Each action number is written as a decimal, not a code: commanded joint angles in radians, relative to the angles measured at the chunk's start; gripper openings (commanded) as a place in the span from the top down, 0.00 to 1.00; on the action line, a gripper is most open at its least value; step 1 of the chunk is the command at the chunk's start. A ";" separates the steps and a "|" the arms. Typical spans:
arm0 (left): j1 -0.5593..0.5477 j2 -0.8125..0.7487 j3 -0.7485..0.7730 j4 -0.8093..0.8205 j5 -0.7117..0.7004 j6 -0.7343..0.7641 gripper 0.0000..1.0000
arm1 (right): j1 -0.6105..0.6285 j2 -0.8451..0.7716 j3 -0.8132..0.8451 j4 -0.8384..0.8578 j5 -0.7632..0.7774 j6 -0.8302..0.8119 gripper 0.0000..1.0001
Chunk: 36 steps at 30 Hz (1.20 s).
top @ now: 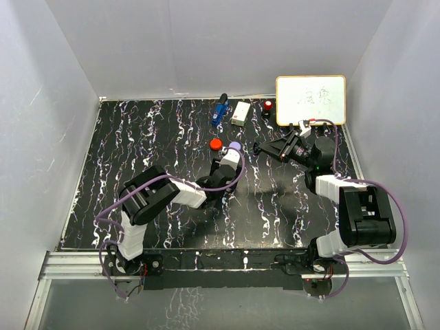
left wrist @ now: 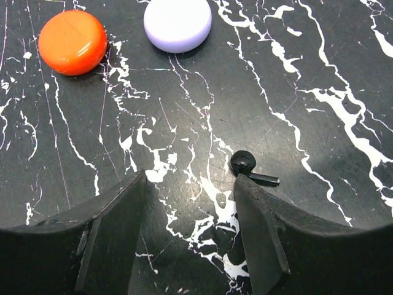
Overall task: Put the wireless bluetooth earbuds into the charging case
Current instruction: Adjust the earbud at the center of the board.
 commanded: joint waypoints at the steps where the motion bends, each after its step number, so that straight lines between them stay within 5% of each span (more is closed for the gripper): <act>1: -0.001 0.030 0.029 -0.064 -0.028 0.040 0.41 | -0.003 0.004 -0.012 0.089 -0.013 0.016 1.00; 23: 0.093 -0.029 0.062 -0.164 0.042 -0.036 0.39 | -0.069 -0.033 -0.029 0.080 -0.023 0.027 1.00; 36: 0.186 -0.186 0.102 -0.426 0.349 -0.331 0.40 | -0.076 -0.053 -0.028 0.085 -0.034 0.044 1.00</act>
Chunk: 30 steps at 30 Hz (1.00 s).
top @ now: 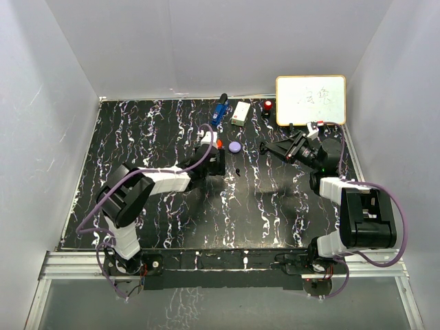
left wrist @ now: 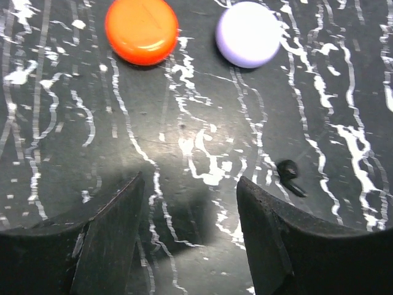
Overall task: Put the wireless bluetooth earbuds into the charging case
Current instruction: Adjust the earbud at the center of the board.
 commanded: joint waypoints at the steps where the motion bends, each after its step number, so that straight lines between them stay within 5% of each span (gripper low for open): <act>1: -0.007 -0.033 0.067 -0.135 0.132 -0.120 0.39 | -0.008 -0.040 0.003 0.063 -0.012 0.005 1.00; 30: -0.114 0.206 0.393 -0.401 -0.023 -0.150 0.40 | -0.059 -0.089 -0.010 0.067 -0.038 0.026 1.00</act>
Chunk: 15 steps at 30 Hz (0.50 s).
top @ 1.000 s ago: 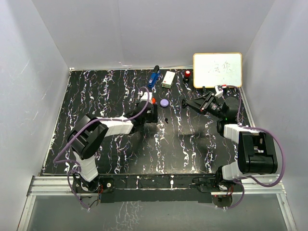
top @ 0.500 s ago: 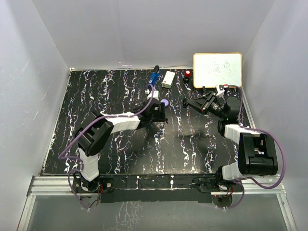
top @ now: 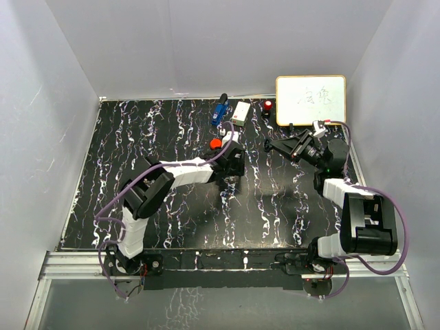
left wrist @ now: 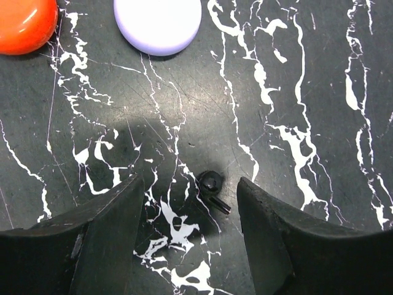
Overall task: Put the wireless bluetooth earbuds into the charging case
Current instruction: Adjust the earbud at the center of the board.
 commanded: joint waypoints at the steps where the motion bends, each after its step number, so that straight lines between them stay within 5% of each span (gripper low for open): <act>1: -0.015 0.024 0.060 -0.086 -0.050 -0.004 0.40 | -0.017 -0.042 -0.011 0.066 -0.018 0.001 1.00; 15: -0.070 0.102 0.137 -0.169 -0.168 0.017 0.45 | -0.045 -0.044 -0.030 0.084 -0.045 0.010 1.00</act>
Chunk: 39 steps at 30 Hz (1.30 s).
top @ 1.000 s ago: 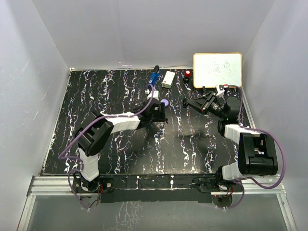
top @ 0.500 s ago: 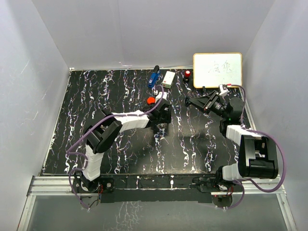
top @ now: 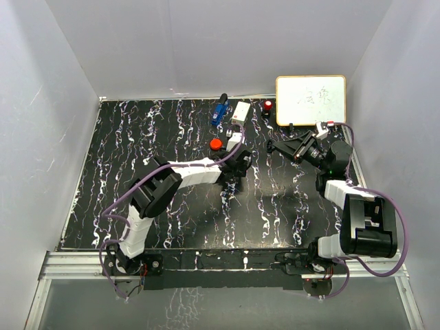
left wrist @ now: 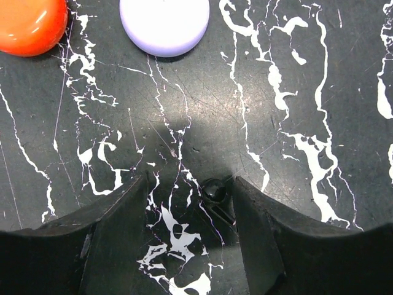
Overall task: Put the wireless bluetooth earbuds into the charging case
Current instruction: Adjust the earbud at the center of the board.
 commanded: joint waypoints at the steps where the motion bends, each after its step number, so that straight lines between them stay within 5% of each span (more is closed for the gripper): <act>1: -0.028 0.031 0.042 -0.079 -0.048 0.015 0.45 | -0.011 -0.028 -0.015 0.079 -0.018 0.007 1.00; 39: -0.052 0.001 -0.059 -0.060 -0.075 0.062 0.70 | -0.026 -0.024 -0.024 0.104 -0.034 0.031 1.00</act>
